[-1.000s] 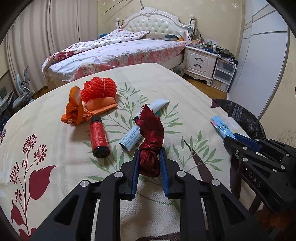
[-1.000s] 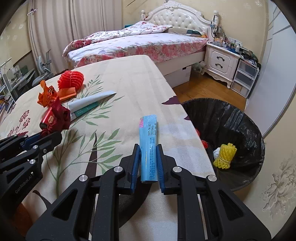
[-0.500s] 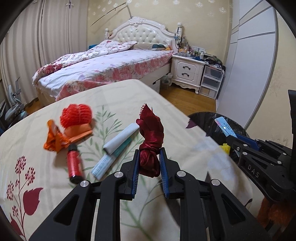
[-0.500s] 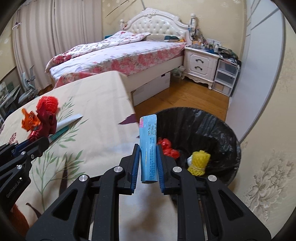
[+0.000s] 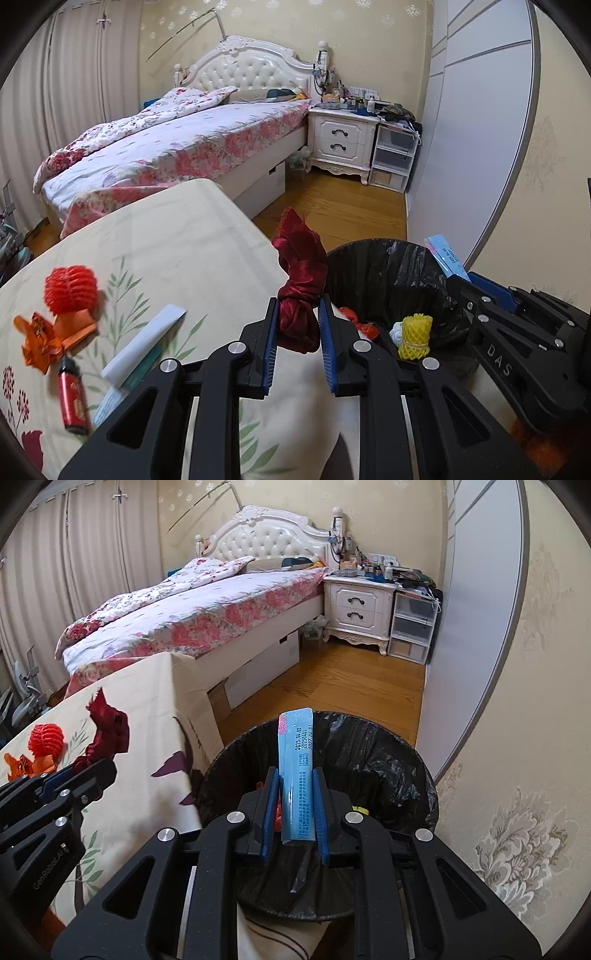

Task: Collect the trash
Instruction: 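Carry the blue packet and red ribbon over the black bin, then open both grippers over the bin to drop packet and ribbon, then move both grippers back over the items on the table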

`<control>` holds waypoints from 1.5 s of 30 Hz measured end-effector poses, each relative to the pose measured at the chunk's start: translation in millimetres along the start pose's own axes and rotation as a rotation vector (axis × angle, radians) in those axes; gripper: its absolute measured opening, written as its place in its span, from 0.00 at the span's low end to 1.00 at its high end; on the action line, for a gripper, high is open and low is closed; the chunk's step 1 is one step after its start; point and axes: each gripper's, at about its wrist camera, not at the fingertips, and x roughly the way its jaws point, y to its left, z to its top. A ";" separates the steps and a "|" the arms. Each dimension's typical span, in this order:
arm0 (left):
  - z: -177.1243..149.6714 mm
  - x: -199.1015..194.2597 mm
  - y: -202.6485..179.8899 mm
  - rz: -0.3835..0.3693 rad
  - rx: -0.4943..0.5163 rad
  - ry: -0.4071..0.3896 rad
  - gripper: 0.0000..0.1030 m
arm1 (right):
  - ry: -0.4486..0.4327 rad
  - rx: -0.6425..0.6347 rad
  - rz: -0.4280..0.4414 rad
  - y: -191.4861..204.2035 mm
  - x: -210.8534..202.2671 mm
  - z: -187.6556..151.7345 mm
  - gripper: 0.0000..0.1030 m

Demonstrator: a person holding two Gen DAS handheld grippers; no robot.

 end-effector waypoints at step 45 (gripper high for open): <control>24.0 44.8 -16.0 0.028 0.013 0.037 0.73 | 0.007 0.109 -0.064 -39.5 24.8 5.4 0.51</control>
